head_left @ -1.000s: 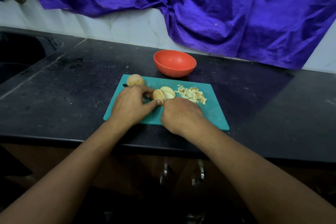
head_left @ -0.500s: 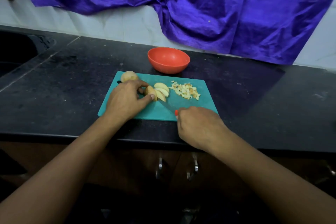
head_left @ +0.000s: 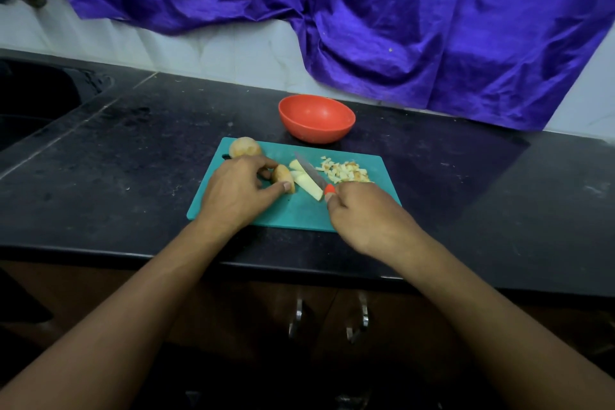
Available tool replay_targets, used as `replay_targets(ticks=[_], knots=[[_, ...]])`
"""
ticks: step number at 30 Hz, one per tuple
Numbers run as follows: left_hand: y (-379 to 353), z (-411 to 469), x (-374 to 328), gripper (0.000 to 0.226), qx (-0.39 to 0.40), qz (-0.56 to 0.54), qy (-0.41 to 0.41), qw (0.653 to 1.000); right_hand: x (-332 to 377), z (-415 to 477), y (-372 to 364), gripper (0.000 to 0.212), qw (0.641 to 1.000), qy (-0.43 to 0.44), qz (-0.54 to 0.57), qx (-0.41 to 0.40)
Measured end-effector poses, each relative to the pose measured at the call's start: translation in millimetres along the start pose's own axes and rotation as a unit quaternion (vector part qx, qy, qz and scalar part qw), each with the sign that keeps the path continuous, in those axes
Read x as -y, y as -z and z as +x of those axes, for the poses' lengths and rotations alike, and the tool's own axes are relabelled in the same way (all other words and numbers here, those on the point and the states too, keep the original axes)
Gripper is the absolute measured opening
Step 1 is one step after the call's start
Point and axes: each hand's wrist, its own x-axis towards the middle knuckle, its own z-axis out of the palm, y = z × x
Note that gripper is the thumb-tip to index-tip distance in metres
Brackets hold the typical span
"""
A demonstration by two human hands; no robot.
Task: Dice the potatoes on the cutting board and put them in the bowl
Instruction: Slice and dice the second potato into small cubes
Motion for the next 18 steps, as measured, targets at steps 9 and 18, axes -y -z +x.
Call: replay_targets(ticks=[9,18], knots=[[-2,1,1,0.041,-0.011,-0.004,0.022,1.000,35,12,-9,0.020,0.996,0.018,-0.089,-0.022],[-2,1,2,0.042,-0.007,0.000,0.013,1.000,44,14,-19,0.028,0.991,0.005,-0.128,-0.039]])
